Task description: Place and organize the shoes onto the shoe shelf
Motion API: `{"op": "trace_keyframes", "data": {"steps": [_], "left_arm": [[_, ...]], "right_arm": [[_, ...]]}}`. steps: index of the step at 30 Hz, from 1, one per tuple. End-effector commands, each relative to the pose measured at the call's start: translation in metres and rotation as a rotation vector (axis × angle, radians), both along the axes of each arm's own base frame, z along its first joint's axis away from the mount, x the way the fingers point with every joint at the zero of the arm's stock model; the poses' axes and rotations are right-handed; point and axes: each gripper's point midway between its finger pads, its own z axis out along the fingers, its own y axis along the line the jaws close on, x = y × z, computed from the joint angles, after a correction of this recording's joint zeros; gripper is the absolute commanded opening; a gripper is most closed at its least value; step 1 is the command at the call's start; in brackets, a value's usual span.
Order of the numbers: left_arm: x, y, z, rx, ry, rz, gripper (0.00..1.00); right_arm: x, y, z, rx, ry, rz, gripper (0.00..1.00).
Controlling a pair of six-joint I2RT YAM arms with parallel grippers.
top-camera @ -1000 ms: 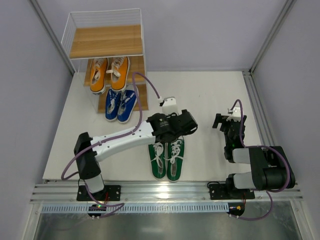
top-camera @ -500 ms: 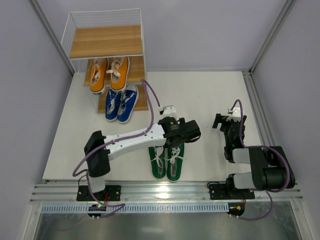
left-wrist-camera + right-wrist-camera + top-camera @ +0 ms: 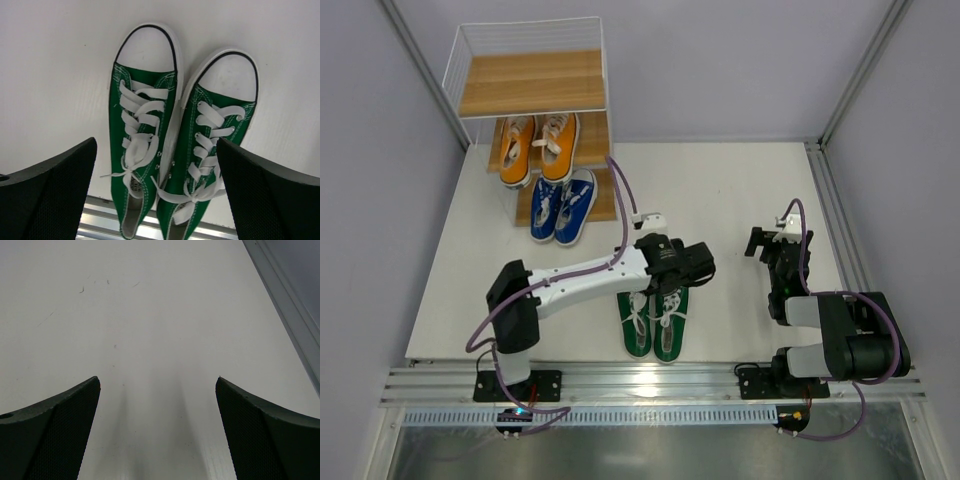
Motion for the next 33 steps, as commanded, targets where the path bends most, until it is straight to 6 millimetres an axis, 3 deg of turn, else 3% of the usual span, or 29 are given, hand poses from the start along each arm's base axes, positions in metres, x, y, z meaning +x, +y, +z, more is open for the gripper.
{"op": "trace_keyframes", "data": {"steps": [1,2,3,5,6,7,9,10,14,18,22,24,29,33], "left_arm": [[0.013,0.010,0.032,-0.021,-0.118,-0.087,1.00],[0.011,0.017,0.026,0.091,-0.090,-0.231,1.00],[0.013,0.018,0.025,0.119,-0.096,-0.260,1.00],[0.014,0.034,0.023,0.187,-0.097,-0.186,1.00],[0.013,0.034,0.027,0.199,-0.080,-0.180,1.00],[0.009,0.032,0.016,0.231,-0.039,-0.192,1.00],[-0.001,0.021,-0.004,0.190,0.039,-0.251,1.00],[0.001,0.004,-0.002,0.089,0.009,-0.260,1.00],[0.002,0.000,-0.019,-0.036,0.010,-0.233,1.00],[0.007,0.000,-0.030,0.003,0.029,-0.195,1.00],[0.003,-0.016,-0.046,-0.014,0.084,-0.229,1.00],[0.004,-0.028,-0.044,-0.072,0.060,-0.251,1.00],[0.003,-0.025,-0.044,-0.082,0.047,-0.255,1.00],[-0.003,-0.021,-0.062,-0.055,0.092,-0.254,1.00]], "right_arm": [[0.010,0.000,0.026,0.006,-0.097,0.003,0.97],[0.011,0.000,0.027,0.006,-0.100,0.003,0.97],[0.011,0.000,0.027,0.006,-0.100,0.003,0.97],[0.010,0.000,0.027,0.006,-0.098,0.003,0.97],[0.010,0.000,0.026,0.006,-0.097,0.001,0.97],[0.011,0.000,0.027,0.006,-0.100,0.003,0.97],[0.011,0.001,0.027,0.006,-0.100,0.004,0.97],[0.011,0.001,0.027,0.006,-0.098,0.004,0.97],[0.010,0.000,0.026,0.007,-0.097,0.003,0.97],[0.011,0.001,0.027,0.006,-0.100,0.004,0.97],[0.011,0.000,0.027,0.006,-0.100,0.003,0.97],[0.010,0.001,0.026,0.006,-0.098,0.004,0.97],[0.010,0.000,0.027,0.006,-0.098,0.001,0.97],[0.010,0.000,0.027,0.006,-0.098,0.003,0.97]]}}
